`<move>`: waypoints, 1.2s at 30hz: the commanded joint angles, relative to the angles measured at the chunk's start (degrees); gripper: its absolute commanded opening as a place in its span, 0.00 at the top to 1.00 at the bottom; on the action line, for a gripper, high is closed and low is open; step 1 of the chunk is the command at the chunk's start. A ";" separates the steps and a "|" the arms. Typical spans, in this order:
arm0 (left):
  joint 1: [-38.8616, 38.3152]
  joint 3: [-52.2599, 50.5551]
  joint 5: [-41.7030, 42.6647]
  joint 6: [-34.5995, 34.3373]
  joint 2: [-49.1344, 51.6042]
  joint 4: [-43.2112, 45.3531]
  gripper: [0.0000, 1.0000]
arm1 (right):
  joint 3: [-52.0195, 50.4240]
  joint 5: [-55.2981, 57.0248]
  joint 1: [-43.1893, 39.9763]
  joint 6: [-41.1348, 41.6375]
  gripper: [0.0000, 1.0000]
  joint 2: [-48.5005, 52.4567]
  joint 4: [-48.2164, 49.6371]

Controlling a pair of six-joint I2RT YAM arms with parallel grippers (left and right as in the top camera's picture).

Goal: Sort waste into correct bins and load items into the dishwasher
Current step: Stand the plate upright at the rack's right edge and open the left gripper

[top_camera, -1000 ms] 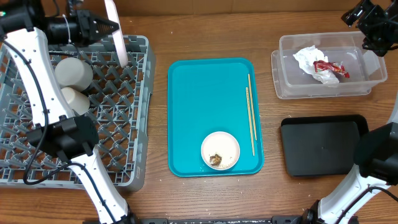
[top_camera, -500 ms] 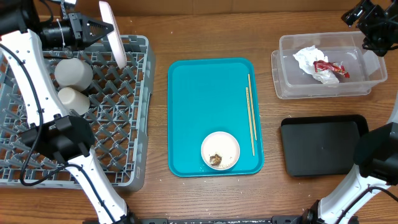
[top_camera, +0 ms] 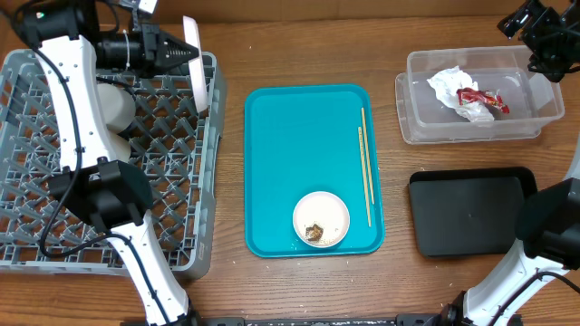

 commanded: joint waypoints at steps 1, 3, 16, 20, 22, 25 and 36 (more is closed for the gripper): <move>1.31 -0.17 -0.13 1.09 -1.53 -0.13 0.96 | 0.39 0.15 0.20 0.22 0.00 -2.75 0.24; 1.40 -0.17 -0.17 1.09 -1.53 -0.13 0.96 | 0.37 0.15 0.20 0.22 0.00 -2.75 0.24; 0.85 -0.55 -0.59 2.25 -1.53 -0.13 0.96 | 0.39 0.17 0.20 0.22 0.00 -2.75 0.24; 0.70 -0.55 2.23 3.63 -1.53 -0.13 0.96 | 0.39 0.15 0.20 0.22 0.00 -2.75 0.24; 0.07 -0.55 3.28 3.67 -1.53 -0.13 0.96 | 0.39 0.17 0.20 0.22 0.00 -2.75 0.24; -1.53 -0.55 1.90 3.61 -1.53 -0.13 0.96 | 0.39 0.15 0.20 0.22 0.00 -2.75 0.24; -3.65 -0.98 -7.06 2.93 -1.53 -0.13 0.96 | 0.39 0.15 0.20 0.24 0.00 -2.75 0.24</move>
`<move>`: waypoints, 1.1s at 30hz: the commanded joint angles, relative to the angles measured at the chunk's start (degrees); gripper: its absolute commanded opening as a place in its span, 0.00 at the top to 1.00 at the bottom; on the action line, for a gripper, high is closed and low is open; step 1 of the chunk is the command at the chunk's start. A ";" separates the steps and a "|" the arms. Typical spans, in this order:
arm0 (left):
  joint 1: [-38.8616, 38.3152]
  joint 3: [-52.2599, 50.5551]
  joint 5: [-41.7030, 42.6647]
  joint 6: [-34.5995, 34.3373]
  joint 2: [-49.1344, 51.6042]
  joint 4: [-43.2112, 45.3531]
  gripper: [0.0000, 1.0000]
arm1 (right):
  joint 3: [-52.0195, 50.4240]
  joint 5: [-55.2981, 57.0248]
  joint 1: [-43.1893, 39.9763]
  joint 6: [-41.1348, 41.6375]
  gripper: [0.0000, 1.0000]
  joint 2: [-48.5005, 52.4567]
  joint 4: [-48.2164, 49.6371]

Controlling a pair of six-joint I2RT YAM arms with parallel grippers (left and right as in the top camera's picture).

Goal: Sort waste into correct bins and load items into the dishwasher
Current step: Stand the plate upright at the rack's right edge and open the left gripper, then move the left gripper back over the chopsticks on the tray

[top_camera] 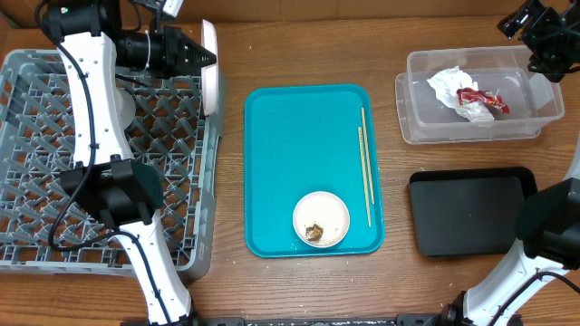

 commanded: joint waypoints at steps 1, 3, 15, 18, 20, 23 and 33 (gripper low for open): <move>0.96 -0.33 -2.43 1.07 -1.53 -0.15 0.96 | 0.39 0.17 0.20 0.22 0.00 -2.75 0.31; 1.36 -0.33 -2.45 0.81 -1.53 -0.15 0.96 | 0.39 0.17 0.20 0.22 0.00 -2.75 0.31; 2.05 -0.33 -2.67 0.33 -1.53 -0.15 0.93 | 0.39 0.20 0.20 0.22 0.00 -2.75 0.31; 2.38 -0.33 -3.19 -0.15 -1.53 -0.15 0.93 | 0.39 0.17 0.20 0.22 0.00 -2.75 0.31; 2.75 -0.33 -4.15 -0.33 -1.53 -0.15 0.95 | 0.39 0.17 0.20 0.24 0.00 -2.75 0.31; 3.19 -0.33 -4.63 -0.31 -1.53 -0.15 0.95 | 0.39 0.17 0.20 0.22 0.00 -2.75 0.31; 3.54 -0.33 -6.49 -0.94 -1.53 -0.15 0.88 | 0.39 0.17 0.20 0.22 0.00 -2.75 0.31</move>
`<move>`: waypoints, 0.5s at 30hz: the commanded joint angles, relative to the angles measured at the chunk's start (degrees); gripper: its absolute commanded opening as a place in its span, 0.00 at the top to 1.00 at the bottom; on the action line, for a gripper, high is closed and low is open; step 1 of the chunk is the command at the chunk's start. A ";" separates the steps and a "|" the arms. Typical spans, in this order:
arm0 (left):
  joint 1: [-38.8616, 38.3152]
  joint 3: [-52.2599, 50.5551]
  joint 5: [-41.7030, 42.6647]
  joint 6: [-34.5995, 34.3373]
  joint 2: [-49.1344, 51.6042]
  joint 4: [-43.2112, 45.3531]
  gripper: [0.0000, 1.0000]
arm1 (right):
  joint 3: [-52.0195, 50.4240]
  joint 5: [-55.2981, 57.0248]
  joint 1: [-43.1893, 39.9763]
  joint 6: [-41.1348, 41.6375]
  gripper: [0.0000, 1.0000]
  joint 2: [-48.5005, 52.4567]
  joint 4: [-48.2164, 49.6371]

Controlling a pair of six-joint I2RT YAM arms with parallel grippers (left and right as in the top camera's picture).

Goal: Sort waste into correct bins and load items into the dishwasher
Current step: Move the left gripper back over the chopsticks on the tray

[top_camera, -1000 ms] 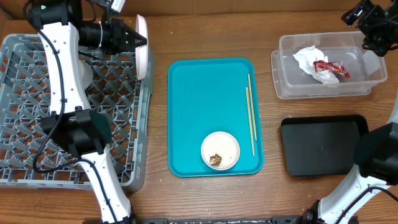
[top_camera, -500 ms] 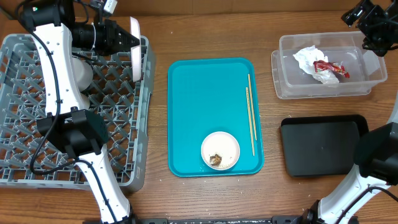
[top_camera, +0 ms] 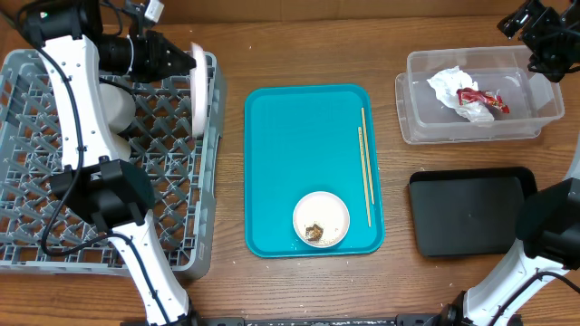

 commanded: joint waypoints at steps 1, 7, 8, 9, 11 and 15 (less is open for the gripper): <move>0.20 -0.31 -0.59 -0.57 -1.53 -0.15 0.87 | 0.39 0.20 0.20 0.22 0.00 -2.75 0.26; 0.22 -0.28 -0.59 -2.47 -1.75 -0.15 0.87 | 0.39 0.20 0.20 0.22 0.00 -2.75 0.26; 0.22 -0.28 -0.59 -2.47 -1.97 -0.15 0.87 | 0.39 0.20 0.20 0.22 0.00 -2.75 0.26; 0.24 -0.26 -0.59 -2.45 -2.29 -0.15 0.86 | 0.39 0.20 0.20 0.22 0.00 -2.75 0.26; 0.28 -0.26 -0.85 -2.19 -3.45 -0.15 0.79 | 0.39 0.20 0.20 0.22 0.00 -2.75 0.26; 0.96 -0.22 -3.21 -1.31 -8.00 -0.13 0.73 | 0.39 0.20 0.20 0.22 0.00 -2.75 0.26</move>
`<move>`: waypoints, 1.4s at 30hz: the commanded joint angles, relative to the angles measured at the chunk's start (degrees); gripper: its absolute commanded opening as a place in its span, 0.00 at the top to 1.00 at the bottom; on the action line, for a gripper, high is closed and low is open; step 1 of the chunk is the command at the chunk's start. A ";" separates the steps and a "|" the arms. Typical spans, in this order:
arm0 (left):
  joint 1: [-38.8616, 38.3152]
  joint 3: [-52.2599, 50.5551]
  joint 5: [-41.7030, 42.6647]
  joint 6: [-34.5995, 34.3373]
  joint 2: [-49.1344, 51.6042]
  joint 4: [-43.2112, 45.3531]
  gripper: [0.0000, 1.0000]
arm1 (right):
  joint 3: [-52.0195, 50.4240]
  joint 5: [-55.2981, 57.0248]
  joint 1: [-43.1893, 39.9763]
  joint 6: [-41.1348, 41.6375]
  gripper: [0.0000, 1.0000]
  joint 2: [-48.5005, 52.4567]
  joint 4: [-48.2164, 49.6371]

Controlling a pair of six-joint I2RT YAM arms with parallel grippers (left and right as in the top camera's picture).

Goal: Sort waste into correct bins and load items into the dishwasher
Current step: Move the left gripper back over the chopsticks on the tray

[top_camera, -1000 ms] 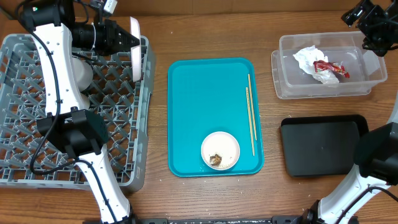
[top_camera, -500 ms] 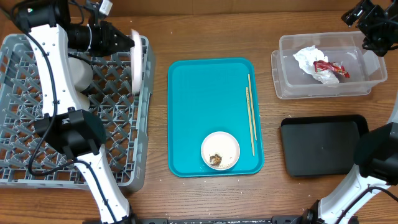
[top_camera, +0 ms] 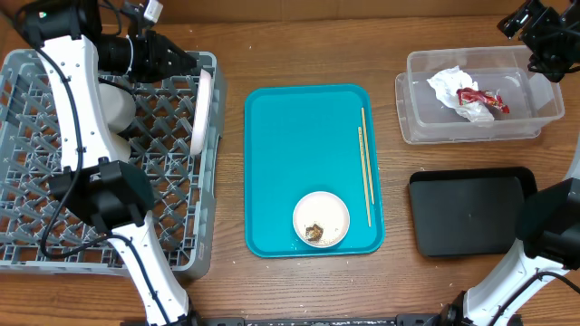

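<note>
A white plate (top_camera: pixel 201 113) stands on edge in the right-hand slots of the grey dish rack (top_camera: pixel 54 181). My left gripper (top_camera: pixel 186 62) hovers just above and left of the plate's top edge, apart from it, and looks open. A white cup (top_camera: pixel 116 101) lies in the rack beneath the left arm. The teal tray (top_camera: pixel 299 136) carries a small white bowl (top_camera: pixel 321 218) with food scraps and a pair of wooden chopsticks (top_camera: pixel 364 163). My right gripper (top_camera: pixel 533 27) is high at the far right corner, above the clear bin (top_camera: pixel 535 122); how its fingers stand is unclear.
The clear bin holds crumpled white paper (top_camera: pixel 446 83) and a red wrapper (top_camera: pixel 478 98). A black bin (top_camera: pixel 467 210) sits at the near right. Both arms' bases and links stand along the table's near left and right sides.
The plate has dropped lower into the rack's right-hand slots and is out of the left gripper, which has stayed in about the same spot. The right arm has not moved.
My left gripper first held the plate upright over the rack's far right corner. It then held it further right, past the rack's edge, then back over the rack's right column. Now the plate stands in the rack, let go.
</note>
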 commanded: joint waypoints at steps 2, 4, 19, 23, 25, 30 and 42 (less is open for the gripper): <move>0.74 0.28 -3.67 0.28 -9.44 -0.11 0.71 | 0.39 0.17 0.20 0.22 0.00 -2.75 0.28; 0.72 0.28 -5.22 0.26 -12.37 -0.11 0.66 | 0.39 0.17 0.20 0.22 0.00 -2.75 0.28; -15.56 0.26 -3.10 -7.96 -20.83 -0.09 0.19 | 0.39 0.17 0.20 0.22 0.00 -2.75 0.28; -25.18 0.24 -8.20 -8.46 -19.06 0.31 0.29 | 0.39 0.17 0.20 0.22 0.00 -2.75 0.28; -29.68 0.24 -12.39 -11.32 -17.79 0.92 0.31 | 0.39 0.17 0.20 0.22 0.00 -2.75 0.28; -40.94 0.26 -32.04 -27.21 -13.22 3.89 0.38 | 0.39 0.20 0.20 0.22 0.00 -2.75 0.28; -52.09 0.26 -57.83 -59.63 1.81 6.29 0.44 | 0.39 0.20 0.20 0.22 0.00 -2.75 0.28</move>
